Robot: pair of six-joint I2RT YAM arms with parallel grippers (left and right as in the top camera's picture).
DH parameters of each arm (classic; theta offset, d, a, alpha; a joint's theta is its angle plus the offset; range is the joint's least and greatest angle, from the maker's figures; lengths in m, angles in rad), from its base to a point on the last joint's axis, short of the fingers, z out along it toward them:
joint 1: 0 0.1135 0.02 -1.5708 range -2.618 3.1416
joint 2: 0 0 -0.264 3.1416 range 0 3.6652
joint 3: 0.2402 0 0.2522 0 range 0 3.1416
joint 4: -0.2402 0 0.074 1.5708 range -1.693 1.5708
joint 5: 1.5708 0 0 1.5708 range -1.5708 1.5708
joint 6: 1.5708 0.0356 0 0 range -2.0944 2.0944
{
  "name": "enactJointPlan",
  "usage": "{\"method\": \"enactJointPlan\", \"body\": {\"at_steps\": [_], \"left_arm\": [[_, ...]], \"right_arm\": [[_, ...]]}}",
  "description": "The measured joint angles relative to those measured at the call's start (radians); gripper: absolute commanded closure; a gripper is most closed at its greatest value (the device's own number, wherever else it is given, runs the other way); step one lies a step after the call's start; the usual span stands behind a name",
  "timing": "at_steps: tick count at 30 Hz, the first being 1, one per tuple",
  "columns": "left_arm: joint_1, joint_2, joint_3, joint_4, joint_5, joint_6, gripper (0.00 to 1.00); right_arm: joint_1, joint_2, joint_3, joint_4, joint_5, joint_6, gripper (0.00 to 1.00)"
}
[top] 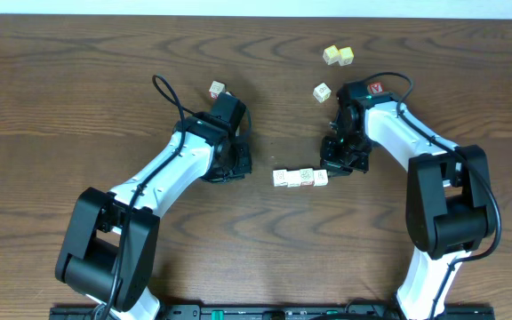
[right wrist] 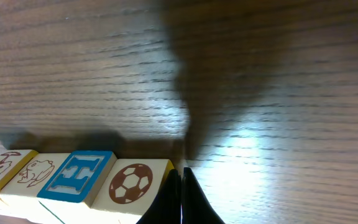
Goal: Lift 4 blocks
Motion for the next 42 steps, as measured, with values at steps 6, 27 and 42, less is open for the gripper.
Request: {"method": "enactJointPlan", "body": {"at_steps": [6,27,42], "left_arm": [[0.0,0.0,0.0,0.0,0.0,0.0,0.87],[-0.002,0.0,0.0,0.014,0.0,-0.008,0.93],[-0.098,0.105,-0.005,0.233,-0.005,-0.032,0.92]], "right_arm": [[0.026,0.0,0.0,0.009,0.0,0.025,0.98],[0.082,0.0,0.0,-0.006,0.033,0.081,0.99],[0.074,0.0,0.0,-0.034,0.07,0.068,0.99]]}}
